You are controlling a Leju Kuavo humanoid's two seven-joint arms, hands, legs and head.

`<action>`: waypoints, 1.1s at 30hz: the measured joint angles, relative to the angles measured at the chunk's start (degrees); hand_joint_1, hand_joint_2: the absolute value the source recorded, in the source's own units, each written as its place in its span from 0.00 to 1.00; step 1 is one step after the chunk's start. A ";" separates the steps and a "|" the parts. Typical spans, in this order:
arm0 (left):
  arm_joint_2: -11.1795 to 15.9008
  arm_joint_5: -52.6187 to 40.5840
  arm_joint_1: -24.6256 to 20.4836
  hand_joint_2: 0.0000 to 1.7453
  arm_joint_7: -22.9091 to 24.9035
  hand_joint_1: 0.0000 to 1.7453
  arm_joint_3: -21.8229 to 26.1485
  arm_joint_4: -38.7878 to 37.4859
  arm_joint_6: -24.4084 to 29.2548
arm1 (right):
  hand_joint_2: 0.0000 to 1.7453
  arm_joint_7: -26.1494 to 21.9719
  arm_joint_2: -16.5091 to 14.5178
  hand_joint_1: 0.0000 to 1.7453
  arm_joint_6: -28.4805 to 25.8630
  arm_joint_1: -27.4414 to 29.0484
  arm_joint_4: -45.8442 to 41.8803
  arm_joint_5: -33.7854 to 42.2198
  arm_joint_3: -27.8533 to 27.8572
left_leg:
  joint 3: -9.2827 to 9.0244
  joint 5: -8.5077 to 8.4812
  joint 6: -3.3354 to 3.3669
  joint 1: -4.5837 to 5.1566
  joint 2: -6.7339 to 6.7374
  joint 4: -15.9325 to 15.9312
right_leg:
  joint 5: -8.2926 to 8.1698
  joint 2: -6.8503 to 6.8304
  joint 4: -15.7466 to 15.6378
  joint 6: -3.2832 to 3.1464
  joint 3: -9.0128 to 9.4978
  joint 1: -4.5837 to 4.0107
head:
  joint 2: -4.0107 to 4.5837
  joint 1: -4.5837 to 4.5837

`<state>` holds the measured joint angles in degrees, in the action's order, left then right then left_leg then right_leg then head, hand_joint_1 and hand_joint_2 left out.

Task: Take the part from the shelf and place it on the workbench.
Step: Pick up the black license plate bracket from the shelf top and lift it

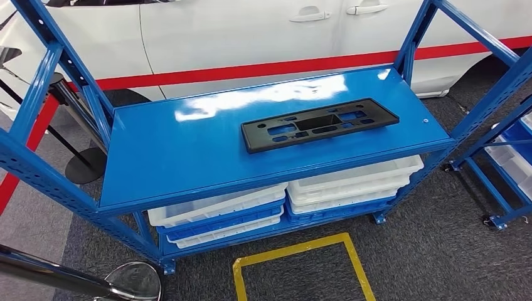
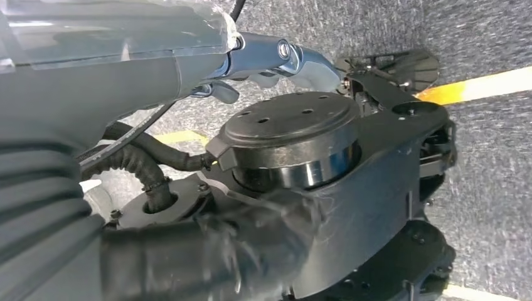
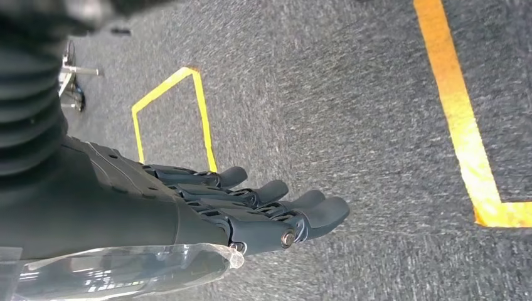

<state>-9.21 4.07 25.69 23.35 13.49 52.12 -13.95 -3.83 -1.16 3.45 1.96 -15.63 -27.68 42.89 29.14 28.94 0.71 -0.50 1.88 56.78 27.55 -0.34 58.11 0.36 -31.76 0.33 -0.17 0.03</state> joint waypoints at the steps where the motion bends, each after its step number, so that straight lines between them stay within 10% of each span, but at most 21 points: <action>1: -0.14 0.06 0.33 0.00 0.25 0.00 0.20 0.46 -0.12 | 0.00 -0.32 -0.05 0.00 0.25 -0.12 0.12 -0.13 0.60 | 0.04 0.01 0.00 -0.01 0.02 0.00 | 0.00 0.01 0.00 0.00 0.01 0.00 | 0.00 0.01; 14: -0.43 6.79 6.89 0.00 4.41 0.00 0.21 11.27 2.99 | 0.00 -9.15 0.29 0.00 11.56 -0.21 -5.61 2.97 3.94 | 0.13 0.02 0.00 -0.01 0.02 0.00 | 0.01 0.03 0.00 -0.01 0.03 0.00 | 0.00 0.01; 27: -1.20 9.87 11.52 0.00 5.43 0.00 -0.53 19.13 5.23 | 0.00 -15.49 4.41 0.00 18.12 2.07 -24.59 14.08 -5.27 | 0.15 0.02 0.01 0.03 0.02 0.01 | 0.01 0.02 0.00 0.00 0.04 0.04 | 0.00 0.00; 31: -1.88 10.25 12.94 0.00 5.62 0.00 -0.50 21.54 5.22 | 1.00 -17.55 6.30 0.00 18.93 2.04 -30.96 16.79 -9.99 | 0.14 0.02 0.01 0.03 0.00 0.01 | 0.00 0.01 0.00 0.00 0.06 0.04 | 0.00 0.02; 33: -2.22 10.34 13.68 0.00 5.70 0.00 -0.48 22.76 5.20 | 1.00 -18.56 7.27 0.00 19.23 1.90 -34.09 18.12 -12.46 | 0.14 0.01 0.01 0.02 -0.02 0.01 | 0.00 -0.02 0.00 0.00 0.08 0.04 | 0.00 0.02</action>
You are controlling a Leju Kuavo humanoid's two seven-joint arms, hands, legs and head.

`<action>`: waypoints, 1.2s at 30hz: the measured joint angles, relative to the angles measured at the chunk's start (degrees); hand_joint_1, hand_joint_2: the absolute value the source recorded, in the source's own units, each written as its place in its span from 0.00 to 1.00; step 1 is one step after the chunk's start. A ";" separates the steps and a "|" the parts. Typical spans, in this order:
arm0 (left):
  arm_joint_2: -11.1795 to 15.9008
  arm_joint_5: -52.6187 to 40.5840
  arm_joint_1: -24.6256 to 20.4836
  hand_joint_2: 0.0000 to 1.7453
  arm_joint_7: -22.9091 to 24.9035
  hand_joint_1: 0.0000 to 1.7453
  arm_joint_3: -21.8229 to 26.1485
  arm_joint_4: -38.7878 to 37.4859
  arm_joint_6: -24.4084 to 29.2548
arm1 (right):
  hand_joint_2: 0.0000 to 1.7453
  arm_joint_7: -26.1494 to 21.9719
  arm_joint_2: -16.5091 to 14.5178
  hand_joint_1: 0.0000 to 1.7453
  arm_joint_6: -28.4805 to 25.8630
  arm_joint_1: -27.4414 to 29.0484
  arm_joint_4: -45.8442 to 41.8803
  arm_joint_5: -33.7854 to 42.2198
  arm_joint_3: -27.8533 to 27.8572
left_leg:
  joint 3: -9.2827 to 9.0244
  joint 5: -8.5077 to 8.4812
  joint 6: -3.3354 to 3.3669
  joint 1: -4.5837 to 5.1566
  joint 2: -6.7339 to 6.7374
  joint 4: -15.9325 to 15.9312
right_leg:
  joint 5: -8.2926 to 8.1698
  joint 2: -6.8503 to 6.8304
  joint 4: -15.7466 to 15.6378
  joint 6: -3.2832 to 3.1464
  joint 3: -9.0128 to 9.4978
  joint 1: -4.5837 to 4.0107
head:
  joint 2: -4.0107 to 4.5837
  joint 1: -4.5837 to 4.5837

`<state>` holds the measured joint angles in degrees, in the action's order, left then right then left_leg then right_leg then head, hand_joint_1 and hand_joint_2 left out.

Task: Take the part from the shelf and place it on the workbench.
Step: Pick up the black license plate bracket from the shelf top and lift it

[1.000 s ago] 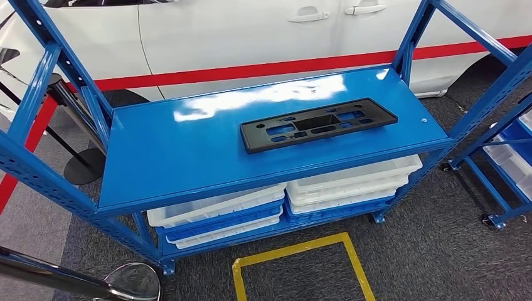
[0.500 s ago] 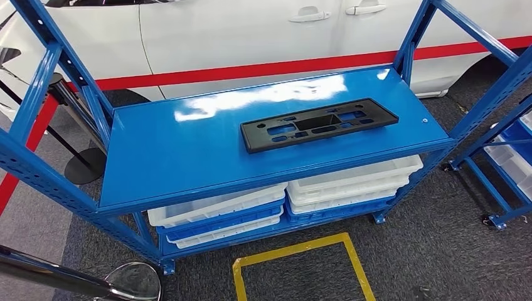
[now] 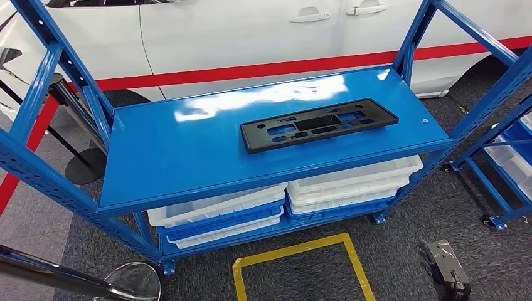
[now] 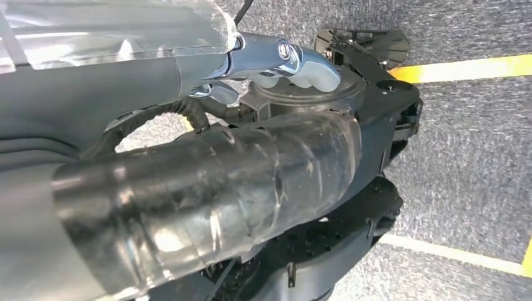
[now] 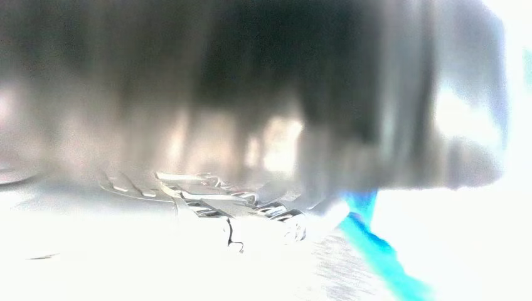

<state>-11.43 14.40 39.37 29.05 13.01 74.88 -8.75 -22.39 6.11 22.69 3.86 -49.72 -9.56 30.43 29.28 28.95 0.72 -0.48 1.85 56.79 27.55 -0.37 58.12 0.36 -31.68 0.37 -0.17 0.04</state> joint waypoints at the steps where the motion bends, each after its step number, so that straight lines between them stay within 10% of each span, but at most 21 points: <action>1: -0.16 0.07 0.38 0.00 0.04 0.00 0.01 0.61 -0.02 | 1.00 -0.49 0.50 0.00 0.07 -0.10 -1.50 0.65 -1.25 | 0.00 0.00 0.00 0.00 -0.01 0.00 | 0.00 -0.01 0.00 0.00 0.01 0.00 | 0.00 0.00; 36: -1.18 4.52 9.79 0.00 0.39 0.00 -0.84 15.50 1.50 | 1.00 -6.00 13.13 0.00 -19.75 -22.39 -21.51 -7.13 -51.24 | -0.35 -0.07 -0.01 -0.01 -0.10 0.04 | -0.01 -0.16 0.03 0.00 0.09 -0.03 | 0.00 0.00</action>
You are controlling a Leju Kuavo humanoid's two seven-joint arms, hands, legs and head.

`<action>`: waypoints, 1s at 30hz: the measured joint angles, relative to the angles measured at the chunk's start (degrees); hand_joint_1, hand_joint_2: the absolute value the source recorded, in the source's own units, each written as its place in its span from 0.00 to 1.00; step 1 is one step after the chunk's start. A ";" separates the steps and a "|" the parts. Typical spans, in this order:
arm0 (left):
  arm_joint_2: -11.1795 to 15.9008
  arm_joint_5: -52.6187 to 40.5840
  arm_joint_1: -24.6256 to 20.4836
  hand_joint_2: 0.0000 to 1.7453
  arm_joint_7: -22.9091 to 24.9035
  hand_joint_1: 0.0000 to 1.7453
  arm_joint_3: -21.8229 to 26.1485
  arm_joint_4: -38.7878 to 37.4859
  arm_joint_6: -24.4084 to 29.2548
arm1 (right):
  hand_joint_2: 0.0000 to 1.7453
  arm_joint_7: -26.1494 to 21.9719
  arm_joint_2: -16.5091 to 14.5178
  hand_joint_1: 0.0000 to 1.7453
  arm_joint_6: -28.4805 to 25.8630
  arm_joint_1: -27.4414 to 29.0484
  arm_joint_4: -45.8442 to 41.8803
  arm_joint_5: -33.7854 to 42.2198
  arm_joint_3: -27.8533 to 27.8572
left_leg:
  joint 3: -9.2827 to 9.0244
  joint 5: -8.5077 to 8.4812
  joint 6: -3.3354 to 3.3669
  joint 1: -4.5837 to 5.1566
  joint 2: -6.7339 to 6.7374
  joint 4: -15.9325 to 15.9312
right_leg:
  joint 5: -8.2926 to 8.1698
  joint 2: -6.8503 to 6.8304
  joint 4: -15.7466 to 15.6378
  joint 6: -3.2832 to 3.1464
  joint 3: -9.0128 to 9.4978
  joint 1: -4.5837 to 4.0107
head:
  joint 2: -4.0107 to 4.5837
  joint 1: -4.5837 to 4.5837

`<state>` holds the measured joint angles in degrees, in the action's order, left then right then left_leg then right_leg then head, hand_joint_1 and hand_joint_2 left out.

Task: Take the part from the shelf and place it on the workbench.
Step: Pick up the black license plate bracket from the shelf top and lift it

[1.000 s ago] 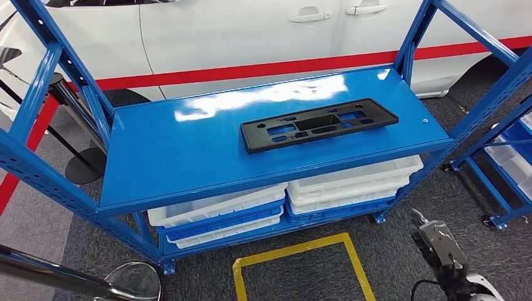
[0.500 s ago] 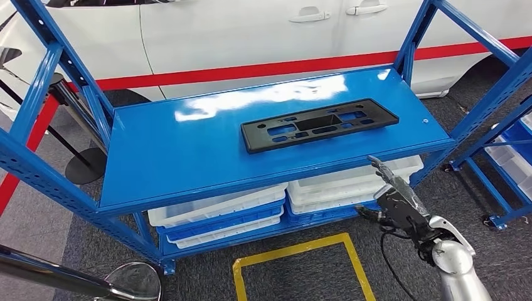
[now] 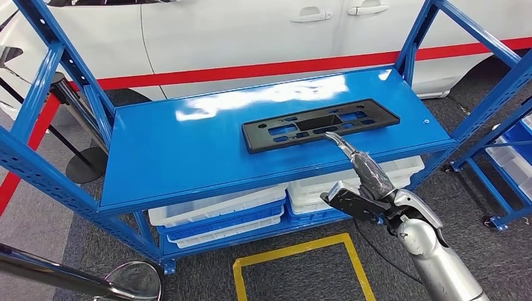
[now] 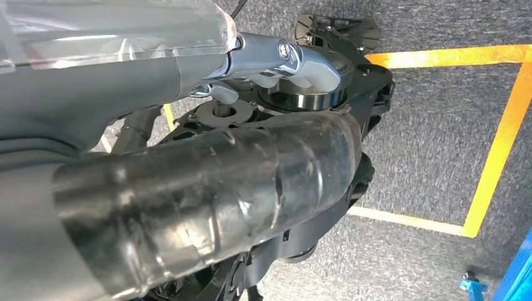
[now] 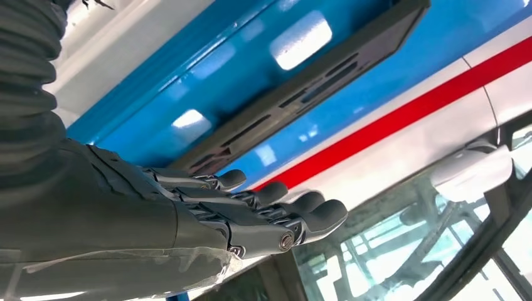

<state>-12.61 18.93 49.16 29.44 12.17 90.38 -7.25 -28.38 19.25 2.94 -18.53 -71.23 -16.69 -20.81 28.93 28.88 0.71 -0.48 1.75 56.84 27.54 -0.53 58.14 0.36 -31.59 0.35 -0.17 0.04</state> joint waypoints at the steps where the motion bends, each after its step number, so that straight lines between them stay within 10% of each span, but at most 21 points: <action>1: 0.00 0.12 0.16 0.00 0.00 0.00 -0.08 0.24 0.05 | 1.00 -0.02 0.20 0.00 -0.41 -0.42 -0.10 -0.25 -0.81 | 0.00 0.00 0.00 0.00 0.01 0.00 | 0.00 0.00 0.00 0.00 0.00 0.00 | 0.00 0.00; 30: 0.00 0.33 0.78 0.00 0.02 0.00 -0.78 1.55 0.41 | 1.00 -0.10 1.63 0.00 -1.58 -2.54 -0.55 -0.82 -6.34 | -0.01 -0.01 0.01 0.00 -0.07 0.00 | 0.00 -0.03 0.00 0.00 0.01 0.00 | 0.00 0.00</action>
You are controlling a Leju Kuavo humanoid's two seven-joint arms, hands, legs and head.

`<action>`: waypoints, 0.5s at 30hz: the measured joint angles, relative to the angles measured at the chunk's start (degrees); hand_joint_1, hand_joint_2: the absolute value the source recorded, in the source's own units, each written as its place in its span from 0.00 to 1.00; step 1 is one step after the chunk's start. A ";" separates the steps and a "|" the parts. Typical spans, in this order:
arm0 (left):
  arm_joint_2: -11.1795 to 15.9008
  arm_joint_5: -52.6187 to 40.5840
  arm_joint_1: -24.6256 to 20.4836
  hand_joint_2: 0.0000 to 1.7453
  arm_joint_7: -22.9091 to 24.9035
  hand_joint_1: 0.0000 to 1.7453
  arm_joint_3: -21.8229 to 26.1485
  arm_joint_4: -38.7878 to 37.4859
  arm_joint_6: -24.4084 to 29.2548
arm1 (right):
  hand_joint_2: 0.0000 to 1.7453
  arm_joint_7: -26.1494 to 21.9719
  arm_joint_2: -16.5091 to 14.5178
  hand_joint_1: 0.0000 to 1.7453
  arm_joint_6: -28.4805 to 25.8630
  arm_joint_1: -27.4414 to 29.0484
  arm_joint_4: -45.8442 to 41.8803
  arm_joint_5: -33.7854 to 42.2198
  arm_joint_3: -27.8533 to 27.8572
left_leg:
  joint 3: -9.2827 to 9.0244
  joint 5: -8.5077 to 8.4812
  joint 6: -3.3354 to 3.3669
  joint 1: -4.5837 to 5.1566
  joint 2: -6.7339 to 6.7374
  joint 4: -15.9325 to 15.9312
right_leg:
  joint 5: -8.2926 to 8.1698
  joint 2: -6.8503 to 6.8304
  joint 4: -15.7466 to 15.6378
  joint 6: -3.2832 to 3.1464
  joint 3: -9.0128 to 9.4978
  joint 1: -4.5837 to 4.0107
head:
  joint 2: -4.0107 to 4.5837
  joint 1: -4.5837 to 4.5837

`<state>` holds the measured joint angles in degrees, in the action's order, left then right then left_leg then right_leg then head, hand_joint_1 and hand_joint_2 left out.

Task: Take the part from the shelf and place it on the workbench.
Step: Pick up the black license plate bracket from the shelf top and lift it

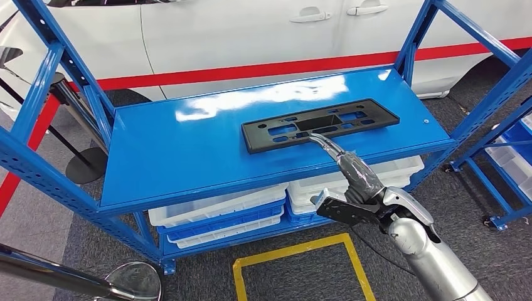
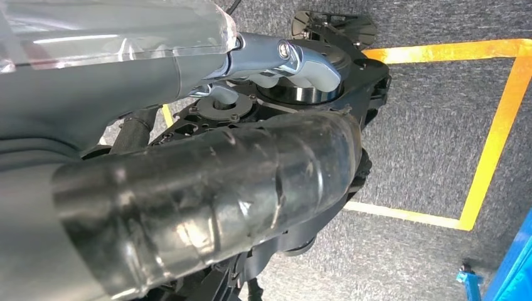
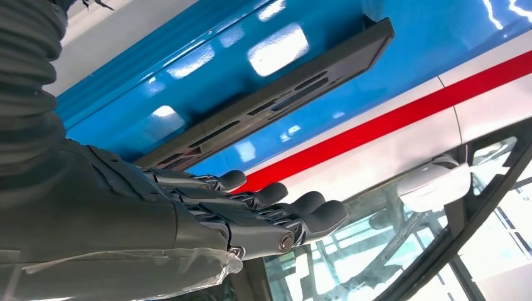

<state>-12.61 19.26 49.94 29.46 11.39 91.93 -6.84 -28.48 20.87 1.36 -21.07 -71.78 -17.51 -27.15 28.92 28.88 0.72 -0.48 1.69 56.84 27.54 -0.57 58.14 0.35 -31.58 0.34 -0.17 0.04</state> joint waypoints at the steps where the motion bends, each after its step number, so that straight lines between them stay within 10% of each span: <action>1: 0.00 0.00 0.00 0.00 0.00 0.00 0.00 0.00 0.00 | 1.00 0.01 0.00 0.00 -0.01 0.00 0.00 -0.01 0.00 | 0.00 0.00 0.00 0.00 0.00 0.00 | 0.00 0.00 0.00 0.00 0.00 0.00 | 0.00 0.00; 4: 0.24 -1.64 -4.82 0.00 -0.34 0.00 -0.43 -3.09 1.80 | 1.00 4.21 -1.62 0.00 -5.22 -2.53 3.11 -5.81 -1.47 | 0.31 -0.23 0.06 0.15 -0.04 -0.09 | -0.23 -0.07 -0.05 0.04 -0.09 0.26 | 0.00 0.01; 9: 1.53 -2.61 -35.25 0.00 -10.25 0.00 -3.68 -42.06 4.05 | 1.00 11.87 -13.34 0.00 -23.48 -15.96 26.55 -32.51 -11.40 | 0.79 -1.08 0.26 0.73 -0.13 -0.37 | -1.02 -0.24 0.01 0.06 -0.68 0.76 | 0.00 -0.01; 15: 2.72 -2.45 -44.70 0.00 -13.76 0.00 -5.70 -66.36 3.62 | 1.00 11.59 -17.94 0.00 -24.24 -20.31 38.19 -32.64 -16.25 | 1.38 -1.33 0.47 0.71 -0.17 0.36 | -1.37 -0.28 0.12 0.24 -1.25 0.71 | 0.00 -0.05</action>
<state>-9.89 16.81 5.24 15.70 5.69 25.57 -3.22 -16.89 2.93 -22.88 -41.38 -33.58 -50.15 -43.40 30.31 27.54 1.19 0.23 1.51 57.20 26.17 -0.85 58.26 0.59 -32.83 1.05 -0.17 -0.01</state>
